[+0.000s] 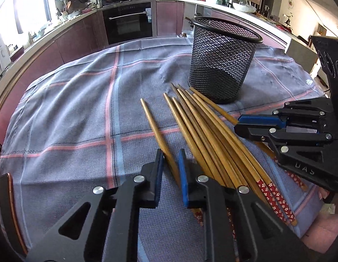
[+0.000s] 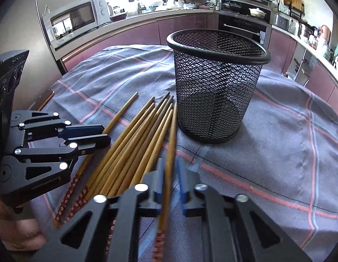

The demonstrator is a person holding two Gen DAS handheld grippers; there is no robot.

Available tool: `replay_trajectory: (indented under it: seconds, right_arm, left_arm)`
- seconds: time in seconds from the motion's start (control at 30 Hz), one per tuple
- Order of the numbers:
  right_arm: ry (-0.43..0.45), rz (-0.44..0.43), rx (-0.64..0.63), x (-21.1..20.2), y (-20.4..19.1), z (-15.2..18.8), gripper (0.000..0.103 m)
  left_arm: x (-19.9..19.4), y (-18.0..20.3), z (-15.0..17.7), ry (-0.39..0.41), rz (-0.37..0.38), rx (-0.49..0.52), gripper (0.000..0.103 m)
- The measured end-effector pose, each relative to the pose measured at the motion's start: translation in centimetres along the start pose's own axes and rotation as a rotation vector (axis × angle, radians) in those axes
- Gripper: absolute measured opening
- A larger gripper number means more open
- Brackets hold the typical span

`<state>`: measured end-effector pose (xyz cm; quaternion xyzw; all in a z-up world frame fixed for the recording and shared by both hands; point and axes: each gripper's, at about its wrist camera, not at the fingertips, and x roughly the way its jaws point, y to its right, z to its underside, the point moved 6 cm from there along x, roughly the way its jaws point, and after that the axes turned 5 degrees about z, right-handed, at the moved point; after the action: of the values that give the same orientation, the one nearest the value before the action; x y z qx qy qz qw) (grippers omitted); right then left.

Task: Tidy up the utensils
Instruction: 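Close the left tool on one bamboo chopstick while the right tool grasps another, then lift the left tool's chopstick upright into the black mesh cup while the right tool does likewise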

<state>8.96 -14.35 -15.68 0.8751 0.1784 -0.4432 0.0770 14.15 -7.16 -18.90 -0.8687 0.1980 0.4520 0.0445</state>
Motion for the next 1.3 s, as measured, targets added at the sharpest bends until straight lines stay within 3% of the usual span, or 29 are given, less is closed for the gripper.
replay_trajectory:
  seconds: [0.2, 0.57, 0.77, 1.1, 1.3]
  right_arm:
    - [0.014, -0.023, 0.043, -0.3, 0.5, 0.0, 0.005]
    - [0.096, -0.129, 0.061, -3.7, 0.5, -0.7, 0.005]
    - [0.191, -0.172, 0.061, -6.7, 0.5, -2.0, 0.005]
    - [0.344, -0.169, 0.096, -11.2, 2.2, -4.7, 0.005]
    - [0.398, -0.161, 0.102, -12.5, 2.9, -6.2, 0.005]
  left_arm:
    - [-0.3, -0.7, 0.3, 0.004, 0.020, -0.051, 0.008]
    - [-2.7, -1.4, 0.0, 0.048, 0.046, -0.080, 0.007]
    - [-5.9, -1.3, -1.3, 0.115, 0.102, -0.069, 0.007]
    - [-12.9, -0.8, -4.5, 0.272, 0.235, -0.066, 0.007]
    - [-16.3, -0.3, -6.5, 0.348, 0.271, -0.048, 0.007]
